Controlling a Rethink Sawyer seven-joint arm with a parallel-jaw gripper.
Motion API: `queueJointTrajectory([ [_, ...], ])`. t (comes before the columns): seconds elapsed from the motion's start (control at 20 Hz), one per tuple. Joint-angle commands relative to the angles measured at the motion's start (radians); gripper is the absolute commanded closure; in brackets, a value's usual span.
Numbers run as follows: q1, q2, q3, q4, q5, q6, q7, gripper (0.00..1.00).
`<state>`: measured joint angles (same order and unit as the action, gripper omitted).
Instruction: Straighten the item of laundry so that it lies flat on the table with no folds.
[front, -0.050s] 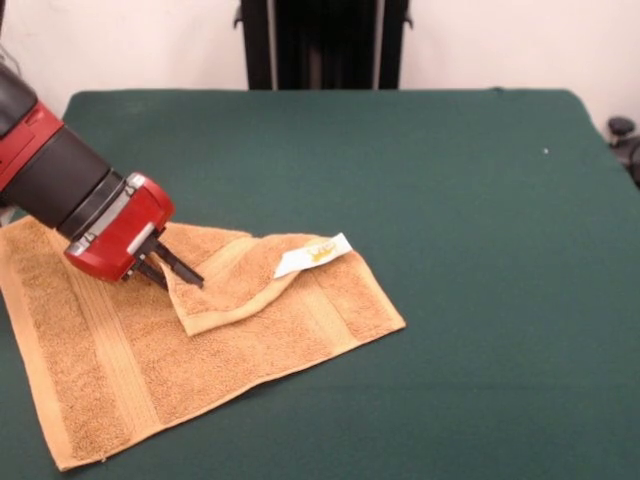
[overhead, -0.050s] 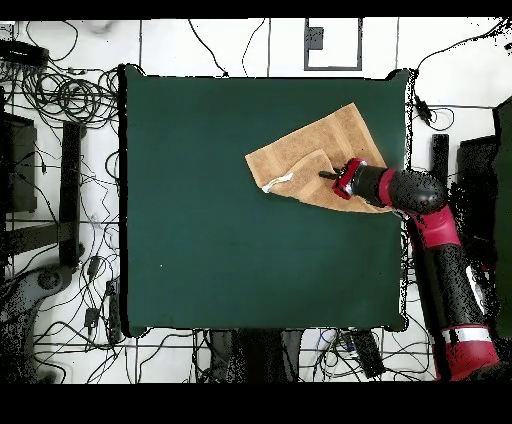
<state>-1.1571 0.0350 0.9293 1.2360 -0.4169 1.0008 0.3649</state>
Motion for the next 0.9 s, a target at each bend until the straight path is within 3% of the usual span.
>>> queueJointTrajectory([
  [0.05, 0.048, 0.034, 0.014, 0.026, -0.009, -0.021, -0.123, 1.00],
  [0.45, 0.006, -0.007, 0.048, 0.120, 0.012, -0.007, -0.090, 1.00],
  [0.5, -0.017, -0.024, 0.062, 0.166, 0.017, -0.012, -0.076, 1.00],
  [0.9, -0.126, 0.023, 0.138, 0.307, -0.005, -0.034, -0.167, 1.00],
])
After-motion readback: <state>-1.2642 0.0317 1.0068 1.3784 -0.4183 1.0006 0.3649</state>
